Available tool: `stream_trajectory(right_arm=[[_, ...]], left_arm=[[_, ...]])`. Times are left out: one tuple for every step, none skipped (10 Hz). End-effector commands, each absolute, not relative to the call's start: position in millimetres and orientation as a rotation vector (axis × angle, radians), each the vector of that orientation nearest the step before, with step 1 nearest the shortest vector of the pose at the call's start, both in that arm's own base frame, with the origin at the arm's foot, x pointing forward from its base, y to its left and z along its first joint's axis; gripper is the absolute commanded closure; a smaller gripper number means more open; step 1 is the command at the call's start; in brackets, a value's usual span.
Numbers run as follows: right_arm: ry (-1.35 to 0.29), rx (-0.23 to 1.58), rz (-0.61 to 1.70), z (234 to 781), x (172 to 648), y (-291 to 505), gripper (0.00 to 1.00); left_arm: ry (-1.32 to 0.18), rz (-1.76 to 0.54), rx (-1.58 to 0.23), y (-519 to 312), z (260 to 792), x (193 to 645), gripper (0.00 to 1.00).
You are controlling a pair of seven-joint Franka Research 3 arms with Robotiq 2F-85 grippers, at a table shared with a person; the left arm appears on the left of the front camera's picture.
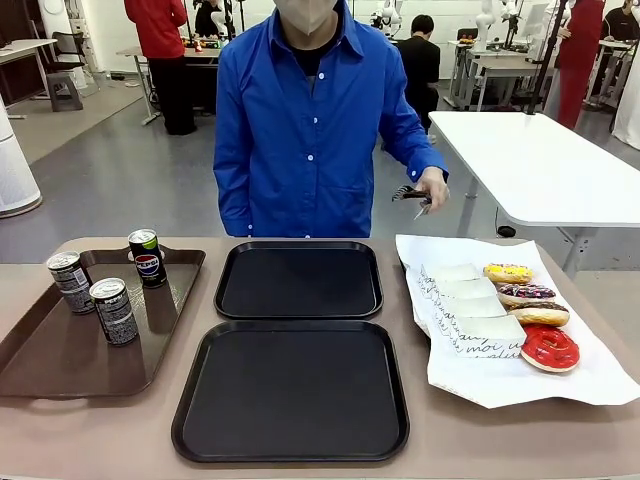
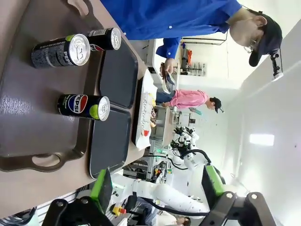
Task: Set up donuts and drinks on trays.
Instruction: Pick up one Pepsi coke and place it on the Flat Tray.
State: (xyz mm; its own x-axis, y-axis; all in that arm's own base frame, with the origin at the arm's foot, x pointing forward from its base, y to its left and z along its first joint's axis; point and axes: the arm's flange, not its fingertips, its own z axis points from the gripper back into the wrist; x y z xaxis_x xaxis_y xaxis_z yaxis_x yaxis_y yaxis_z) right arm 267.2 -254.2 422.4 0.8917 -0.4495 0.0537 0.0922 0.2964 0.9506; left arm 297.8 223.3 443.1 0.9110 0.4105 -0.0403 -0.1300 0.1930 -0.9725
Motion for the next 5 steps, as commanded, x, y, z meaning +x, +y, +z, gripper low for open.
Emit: stream_trajectory(right_arm=[[-0.36, 1.25, -0.382, 418.9, 261.0, -261.2, 0.0], [-0.36, 1.25, -0.382, 418.9, 261.0, -261.2, 0.0], [-0.36, 1.25, -0.382, 418.9, 261.0, -261.2, 0.0], [-0.36, 1.25, -0.382, 418.9, 261.0, -261.2, 0.0], [-0.36, 1.25, -0.382, 418.9, 261.0, -261.2, 0.0]], left_arm=[[-0.226, 0.396, -1.354, 218.4, 437.2, 300.1, 0.0], [-0.226, 0.396, -1.354, 218.4, 437.2, 300.1, 0.0], [-0.226, 0.396, -1.354, 218.4, 437.2, 300.1, 0.0], [-0.226, 0.396, -1.354, 218.4, 437.2, 300.1, 0.0], [-0.226, 0.396, -1.354, 218.4, 437.2, 300.1, 0.0]])
